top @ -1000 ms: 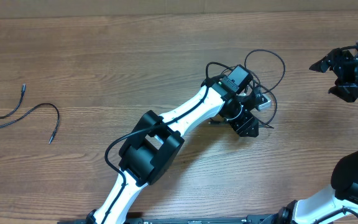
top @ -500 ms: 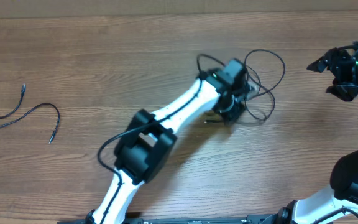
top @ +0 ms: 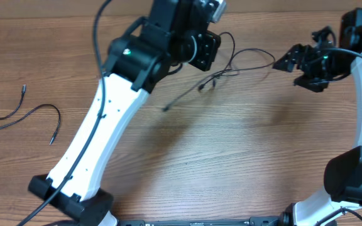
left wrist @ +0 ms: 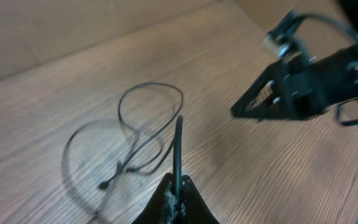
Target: Untangle cables
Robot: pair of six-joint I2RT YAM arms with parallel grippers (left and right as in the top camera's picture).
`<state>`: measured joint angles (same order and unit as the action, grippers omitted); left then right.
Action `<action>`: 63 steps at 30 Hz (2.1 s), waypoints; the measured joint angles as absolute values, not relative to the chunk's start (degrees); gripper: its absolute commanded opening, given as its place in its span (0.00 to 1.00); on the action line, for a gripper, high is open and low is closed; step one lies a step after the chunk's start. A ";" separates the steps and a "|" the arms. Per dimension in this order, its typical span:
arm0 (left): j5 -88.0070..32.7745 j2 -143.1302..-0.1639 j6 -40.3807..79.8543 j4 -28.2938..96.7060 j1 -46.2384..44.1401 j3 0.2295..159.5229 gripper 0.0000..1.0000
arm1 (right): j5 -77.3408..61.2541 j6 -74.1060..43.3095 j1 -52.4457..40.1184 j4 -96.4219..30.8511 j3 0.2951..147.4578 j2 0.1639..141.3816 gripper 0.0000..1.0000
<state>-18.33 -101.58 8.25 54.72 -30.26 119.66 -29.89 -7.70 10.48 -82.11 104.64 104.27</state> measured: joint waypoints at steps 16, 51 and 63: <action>-15.99 -88.25 9.10 51.11 -25.39 119.61 0.04 | -32.21 -8.21 -0.36 -81.97 104.64 104.27 0.75; -7.94 -79.72 18.79 28.69 -21.32 119.61 0.04 | -25.34 -25.74 -8.47 -71.50 94.41 104.27 0.76; -7.57 -79.72 18.92 28.91 -16.05 119.61 0.04 | -20.80 -36.47 -9.89 -61.71 81.93 104.31 0.76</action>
<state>-7.57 -79.72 18.92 28.91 -16.05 119.61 -20.80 -36.47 -9.89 -61.71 81.93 104.31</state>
